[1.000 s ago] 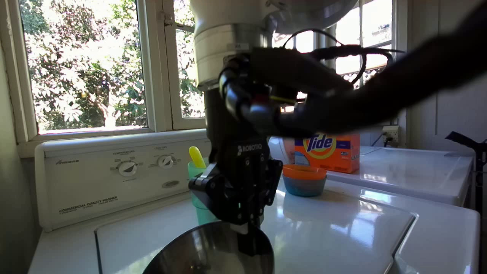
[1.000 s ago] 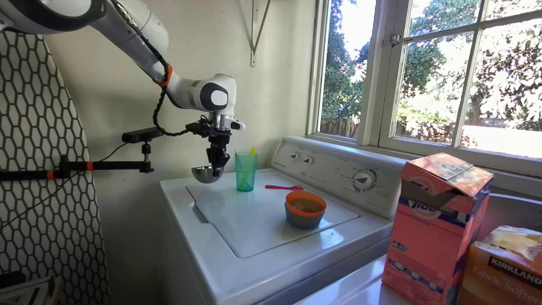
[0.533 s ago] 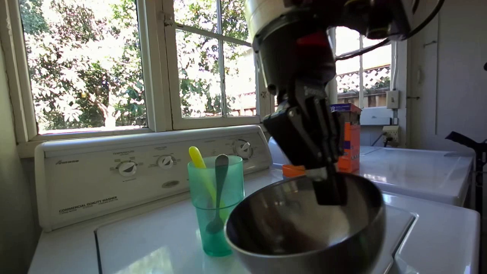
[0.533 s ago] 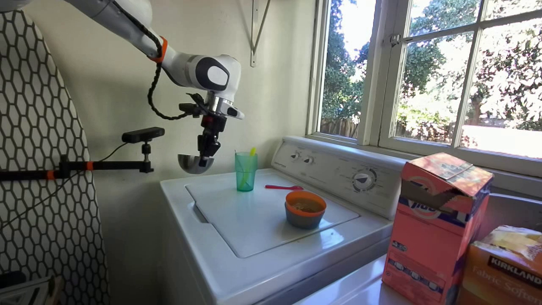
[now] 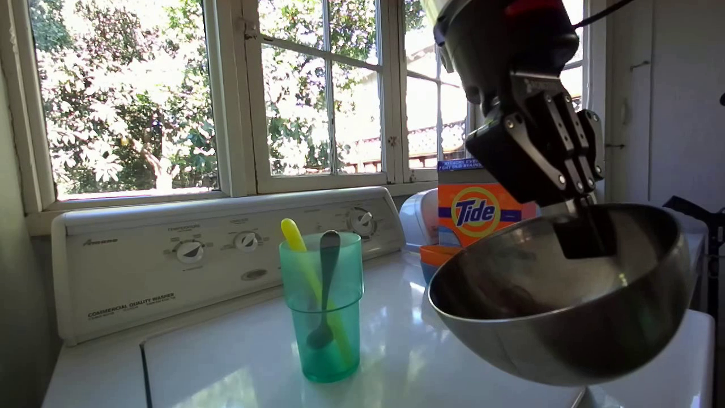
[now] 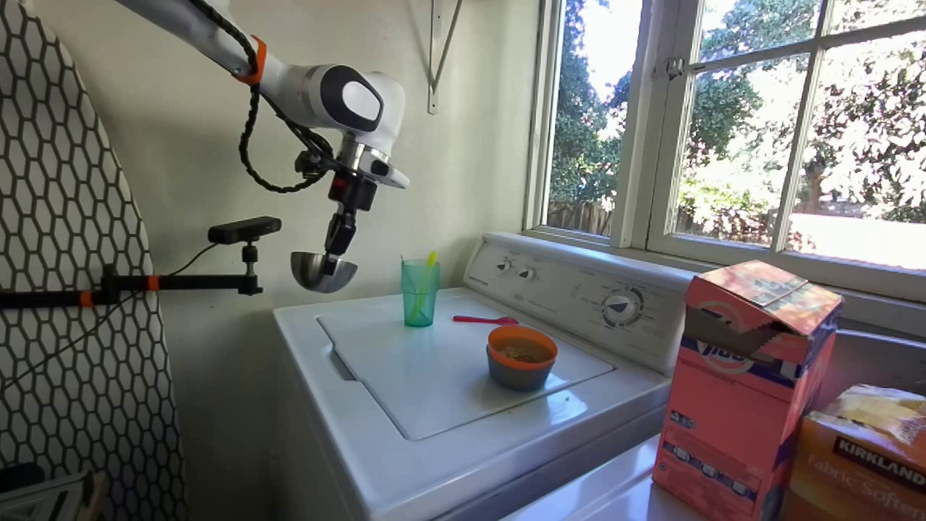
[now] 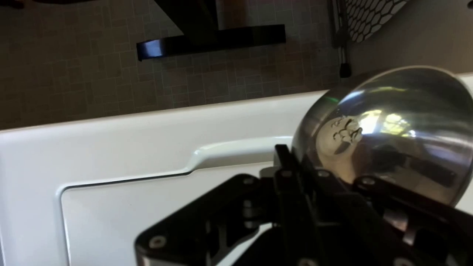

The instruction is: Stack the bowls together.

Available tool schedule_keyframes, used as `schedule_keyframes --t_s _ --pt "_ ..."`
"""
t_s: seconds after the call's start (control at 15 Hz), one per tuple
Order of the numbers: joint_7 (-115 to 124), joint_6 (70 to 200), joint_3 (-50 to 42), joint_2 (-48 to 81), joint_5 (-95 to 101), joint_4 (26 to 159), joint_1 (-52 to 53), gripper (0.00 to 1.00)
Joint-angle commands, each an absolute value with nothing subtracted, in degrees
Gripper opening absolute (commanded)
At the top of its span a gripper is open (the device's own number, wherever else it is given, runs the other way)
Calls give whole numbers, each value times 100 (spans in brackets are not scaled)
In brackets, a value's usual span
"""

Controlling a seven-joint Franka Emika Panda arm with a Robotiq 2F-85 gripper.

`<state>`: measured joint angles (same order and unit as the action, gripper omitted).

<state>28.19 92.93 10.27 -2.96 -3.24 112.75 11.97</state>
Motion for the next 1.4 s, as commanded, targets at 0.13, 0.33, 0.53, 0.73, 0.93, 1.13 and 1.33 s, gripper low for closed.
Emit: schedule_keyframes --t_s 0.13,0.33,0.53,0.73,0.93,1.13,1.33 --pt "3612 9768 868 -268 -125 11491 904 1" --pt "3776 10102 530 -479 -141 11686 553 1" --pt "3945 10360 217 -531 -240 11641 210 1" --pt "4181 10672 -59 -487 -289 11583 -104 1" --pt "4141 10654 -121 -373 -219 11451 -184 4" --pt "4525 11012 -196 -349 -463 11503 -279 1" --pt "5324 11762 -247 -206 -424 11473 -349 1"
